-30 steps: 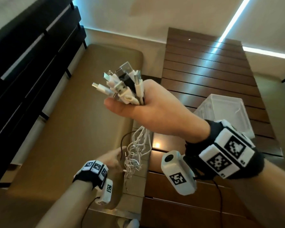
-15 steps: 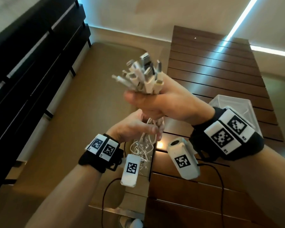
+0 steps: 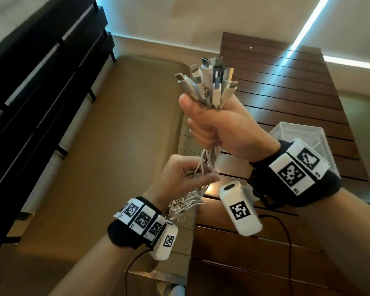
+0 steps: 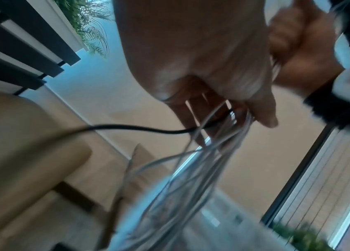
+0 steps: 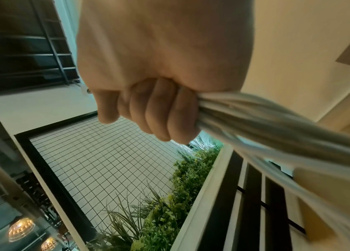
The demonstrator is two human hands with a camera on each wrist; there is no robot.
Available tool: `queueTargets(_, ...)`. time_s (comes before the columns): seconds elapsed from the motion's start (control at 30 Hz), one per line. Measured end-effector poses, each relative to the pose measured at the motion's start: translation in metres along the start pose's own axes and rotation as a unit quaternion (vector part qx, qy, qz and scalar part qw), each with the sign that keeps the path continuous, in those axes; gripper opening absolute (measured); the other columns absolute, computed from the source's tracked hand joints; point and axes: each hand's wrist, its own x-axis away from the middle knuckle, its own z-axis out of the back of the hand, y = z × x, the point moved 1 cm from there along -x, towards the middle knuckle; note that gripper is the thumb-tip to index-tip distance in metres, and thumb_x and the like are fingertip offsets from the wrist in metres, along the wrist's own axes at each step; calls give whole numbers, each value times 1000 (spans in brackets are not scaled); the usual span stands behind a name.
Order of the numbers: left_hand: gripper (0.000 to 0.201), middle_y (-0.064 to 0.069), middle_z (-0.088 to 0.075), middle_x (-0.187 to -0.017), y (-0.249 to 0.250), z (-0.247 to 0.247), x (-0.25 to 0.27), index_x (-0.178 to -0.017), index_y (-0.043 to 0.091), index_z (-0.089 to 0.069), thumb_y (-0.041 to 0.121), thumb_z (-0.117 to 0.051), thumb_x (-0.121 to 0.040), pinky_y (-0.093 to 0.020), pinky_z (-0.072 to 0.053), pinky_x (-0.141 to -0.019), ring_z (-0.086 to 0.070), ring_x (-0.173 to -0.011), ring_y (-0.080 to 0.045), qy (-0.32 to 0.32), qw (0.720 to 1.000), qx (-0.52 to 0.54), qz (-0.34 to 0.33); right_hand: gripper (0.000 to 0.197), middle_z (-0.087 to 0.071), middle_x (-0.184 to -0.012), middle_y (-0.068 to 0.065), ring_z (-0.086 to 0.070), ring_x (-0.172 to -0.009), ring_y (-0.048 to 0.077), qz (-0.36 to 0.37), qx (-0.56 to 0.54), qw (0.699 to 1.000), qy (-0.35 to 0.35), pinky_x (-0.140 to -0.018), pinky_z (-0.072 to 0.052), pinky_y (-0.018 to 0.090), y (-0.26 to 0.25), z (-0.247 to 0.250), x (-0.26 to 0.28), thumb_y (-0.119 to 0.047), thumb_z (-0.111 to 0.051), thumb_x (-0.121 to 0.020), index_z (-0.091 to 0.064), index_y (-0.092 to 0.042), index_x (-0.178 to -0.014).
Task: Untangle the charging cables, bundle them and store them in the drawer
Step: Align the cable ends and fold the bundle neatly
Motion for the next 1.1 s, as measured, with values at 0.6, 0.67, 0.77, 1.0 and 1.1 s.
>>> queueTargets(0.6,49,2,-34,-159,-146,31,68,-100,53,-72,16,-41,-101,-43,-25,-120,-33,-146,-21,-155,837,-255,459,31,-47,-47,-15,-40,-36,2,1,113,992,-48,-41,-33,10,0,-12,-6,-6,-54,-98,-55,-21,-70)
queueTargets(0.67,37,-3,-34,-160,-149,32,62,-100,55,-72,31,-43,-98,-49,-24,-121,-33,-146,-25,-147,820,-226,505,38,-42,-46,-15,-33,-34,2,2,48,999,3,-37,-30,17,-6,-7,-9,-12,-50,-100,-58,-31,-69)
queueTargets(0.77,40,-7,-45,-153,-143,36,50,-114,33,-72,54,-46,-92,-49,-36,-113,-47,-134,-28,-127,798,-238,539,36,-39,-47,-14,-31,-34,6,9,38,999,31,-38,-29,18,-1,-9,-7,-16,-50,-99,-55,-30,-66)
queueTargets(1.0,20,-2,-44,-154,-172,22,51,-82,38,-73,58,-71,-81,-49,-42,-109,-53,-129,-24,-130,802,-314,491,30,-43,-49,-14,-38,-37,2,-24,102,995,5,-42,-32,11,9,-16,2,-14,-56,-97,-46,-12,-69)
queueTargets(1.1,53,-1,-35,-159,-179,20,48,-109,44,-71,59,-84,-60,-52,-43,-108,-51,-132,-26,-141,803,-300,496,35,-52,-49,-19,-50,-42,-3,-12,112,993,19,-45,-38,7,7,-15,4,-5,-55,-99,-54,-25,-70)
